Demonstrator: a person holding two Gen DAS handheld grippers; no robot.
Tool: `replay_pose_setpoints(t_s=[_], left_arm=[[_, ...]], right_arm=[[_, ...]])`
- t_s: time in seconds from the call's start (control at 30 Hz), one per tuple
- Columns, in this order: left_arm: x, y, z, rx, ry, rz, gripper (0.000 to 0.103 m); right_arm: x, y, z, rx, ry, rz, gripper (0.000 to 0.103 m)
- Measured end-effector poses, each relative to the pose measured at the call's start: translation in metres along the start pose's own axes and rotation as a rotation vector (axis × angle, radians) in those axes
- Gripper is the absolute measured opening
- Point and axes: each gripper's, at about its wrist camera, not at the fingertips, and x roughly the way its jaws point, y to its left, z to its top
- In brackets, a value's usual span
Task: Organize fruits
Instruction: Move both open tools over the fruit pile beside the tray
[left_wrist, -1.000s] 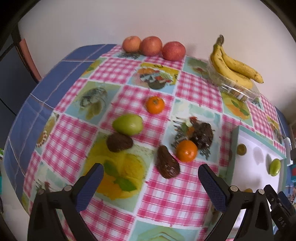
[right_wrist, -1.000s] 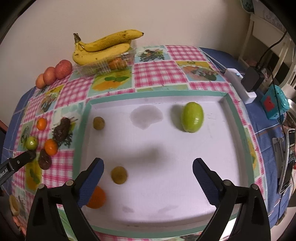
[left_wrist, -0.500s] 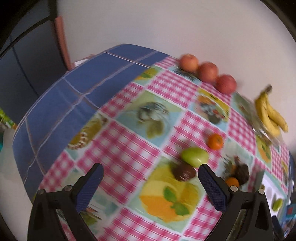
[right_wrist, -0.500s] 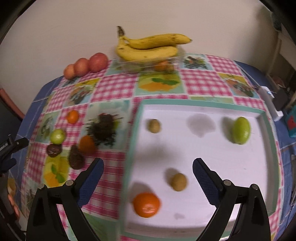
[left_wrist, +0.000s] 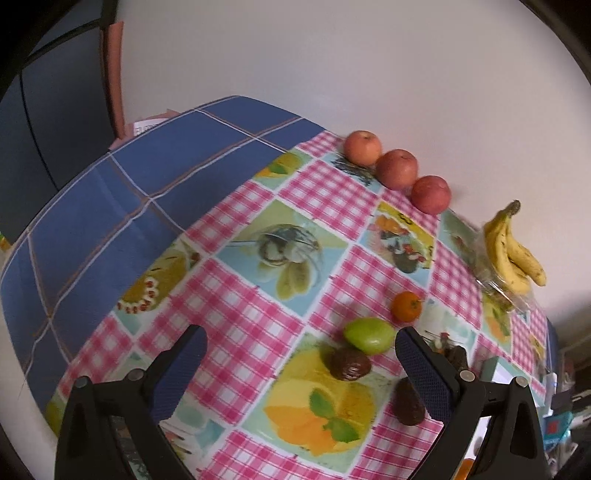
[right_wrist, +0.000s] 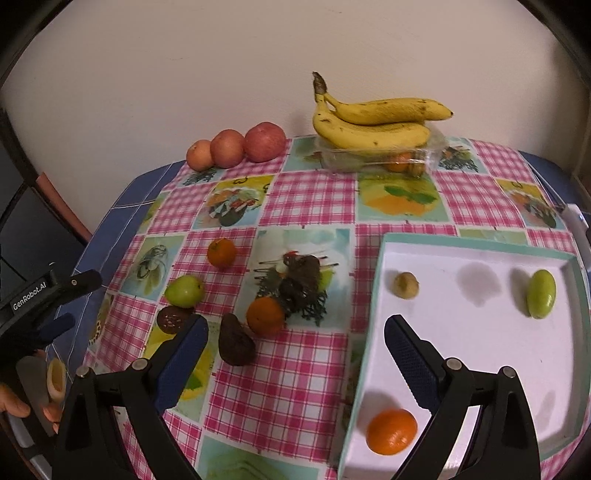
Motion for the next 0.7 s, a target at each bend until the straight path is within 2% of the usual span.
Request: replay_pose_setpoints(t_s=[0.1,0.17,0.23,0.3,0.37,0.5,0.57,0.7], left_arm=[[0.003,-0.008,-0.002,0.011,0.005,-0.016,0.101],[0.005,-0.012,-0.002,0.014,0.005,-0.027,0.101],[0.007,-0.016,-0.002,0.020,0.012,-0.045,0.093],[0.013,-0.020,-0.002,0.022,0.024,-0.048,0.093],[0.021,-0.023,-0.003,0.026,0.045,-0.042,0.093],[0.039,-0.025,-0.009,0.022,0.093,-0.043,0.091],[0.048,-0.024,-0.013,0.011,0.119,-0.049,0.088],[0.064,-0.020,-0.019,-0.038,0.168,-0.083,0.084]], right_arm=[[0.005,-0.001,0.003,0.021,-0.003,0.011,0.094],[0.008,-0.001,0.005,0.026,-0.003,0.018,0.085],[0.011,-0.001,0.007,0.030,-0.003,0.032,0.084],[0.015,0.000,0.009,0.042,0.005,0.051,0.083],[0.022,0.001,0.011,0.045,0.016,0.054,0.073],[0.037,0.004,0.010,0.046,0.053,0.045,0.061],[0.047,0.005,0.008,0.056,0.077,0.051,0.050],[0.064,0.006,0.003,0.074,0.112,0.080,0.045]])
